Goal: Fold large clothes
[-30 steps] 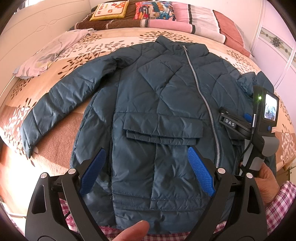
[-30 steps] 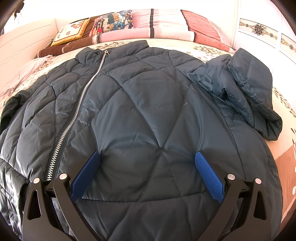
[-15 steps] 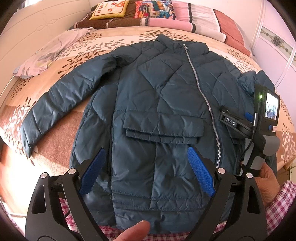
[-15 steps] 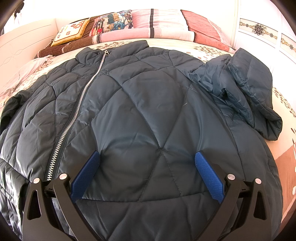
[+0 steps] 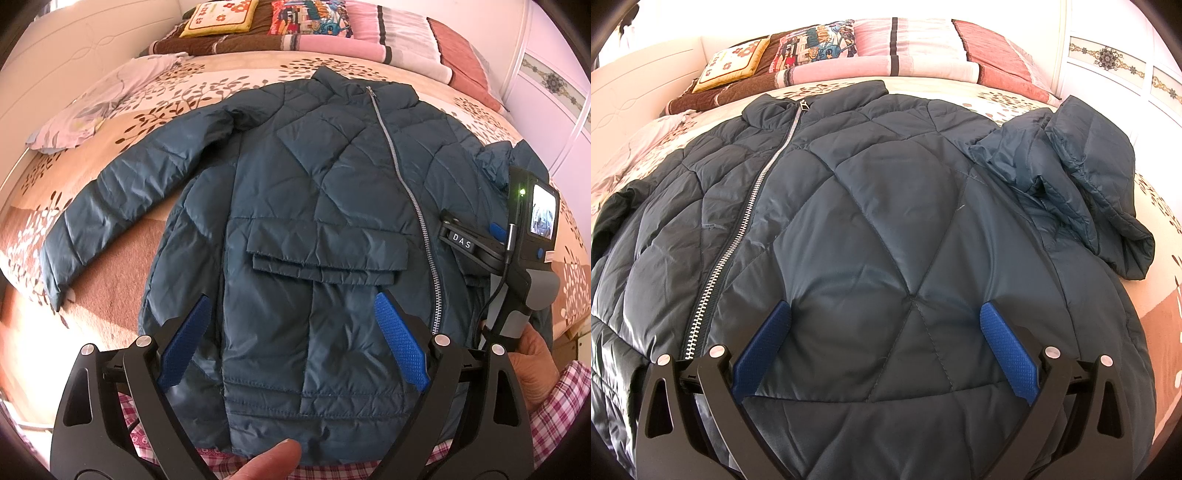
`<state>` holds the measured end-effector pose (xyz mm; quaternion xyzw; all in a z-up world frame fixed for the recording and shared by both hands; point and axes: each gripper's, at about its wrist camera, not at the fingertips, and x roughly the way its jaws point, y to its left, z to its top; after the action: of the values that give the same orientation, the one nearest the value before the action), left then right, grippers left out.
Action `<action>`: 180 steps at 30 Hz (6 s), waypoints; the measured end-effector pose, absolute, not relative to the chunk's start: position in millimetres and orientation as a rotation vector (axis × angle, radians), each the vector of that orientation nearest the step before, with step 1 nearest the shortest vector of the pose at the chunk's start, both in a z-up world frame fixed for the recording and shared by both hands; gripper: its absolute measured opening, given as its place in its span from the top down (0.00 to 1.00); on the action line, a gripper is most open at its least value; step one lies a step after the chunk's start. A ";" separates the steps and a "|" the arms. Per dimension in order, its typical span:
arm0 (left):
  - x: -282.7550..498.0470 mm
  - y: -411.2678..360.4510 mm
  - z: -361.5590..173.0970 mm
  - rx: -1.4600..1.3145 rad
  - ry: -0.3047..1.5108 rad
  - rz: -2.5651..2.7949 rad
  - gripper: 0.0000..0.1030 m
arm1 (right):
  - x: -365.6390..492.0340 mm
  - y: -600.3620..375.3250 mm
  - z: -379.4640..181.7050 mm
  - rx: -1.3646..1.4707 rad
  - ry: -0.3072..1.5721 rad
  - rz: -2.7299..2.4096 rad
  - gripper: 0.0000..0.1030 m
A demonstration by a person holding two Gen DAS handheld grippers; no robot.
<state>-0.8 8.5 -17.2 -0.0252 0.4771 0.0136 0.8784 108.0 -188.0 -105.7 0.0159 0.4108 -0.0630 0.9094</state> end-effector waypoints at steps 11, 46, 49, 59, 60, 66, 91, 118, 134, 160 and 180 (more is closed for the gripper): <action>-1.7 9.2 -18.3 -0.053 0.998 0.028 0.13 | 107.9 -188.0 -105.6 0.033 0.847 -0.130 0.05; 51.7 -2.4 -16.0 -0.027 1.049 0.055 0.13 | 80.3 -214.6 -65.2 0.033 0.861 -0.109 0.05; 61.5 -9.7 -14.5 -0.016 1.046 0.042 0.13 | 71.8 -231.6 -51.4 0.044 0.855 -0.129 0.05; 95.3 -43.8 -11.8 0.042 1.027 -0.009 0.13 | 56.6 -276.8 -18.9 0.078 0.835 -0.181 0.05; 98.6 -47.1 -12.1 0.048 1.026 -0.015 0.13 | 55.1 -281.3 -16.9 0.078 0.830 -0.190 0.05; 118.5 -70.5 -18.6 0.070 1.038 -0.045 0.13 | 52.8 -317.8 -6.6 0.068 0.800 -0.277 0.05; 144.8 -102.1 -48.0 0.099 1.096 -0.071 0.13 | 126.5 -372.5 -43.4 0.044 0.842 -0.361 0.26; 100.6 -26.6 -10.7 -0.032 0.991 -0.055 0.13 | 86.0 -334.2 120.4 0.240 0.537 0.047 0.90; 70.7 80.6 -1.4 -0.172 0.917 0.078 0.13 | 169.4 -124.3 69.1 0.121 0.806 0.500 0.90; 162.4 45.2 -38.3 -0.325 1.045 0.022 0.13 | 123.0 -296.3 -17.5 0.558 0.920 0.194 0.49; 238.4 19.0 -47.6 -0.217 1.077 0.028 0.75 | 139.3 -371.9 -61.4 0.902 0.850 0.013 0.66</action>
<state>238.4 19.0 -47.6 -0.1031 0.5120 0.0133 0.8527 139.3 -371.9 -61.4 0.4228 0.3982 0.0063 0.8140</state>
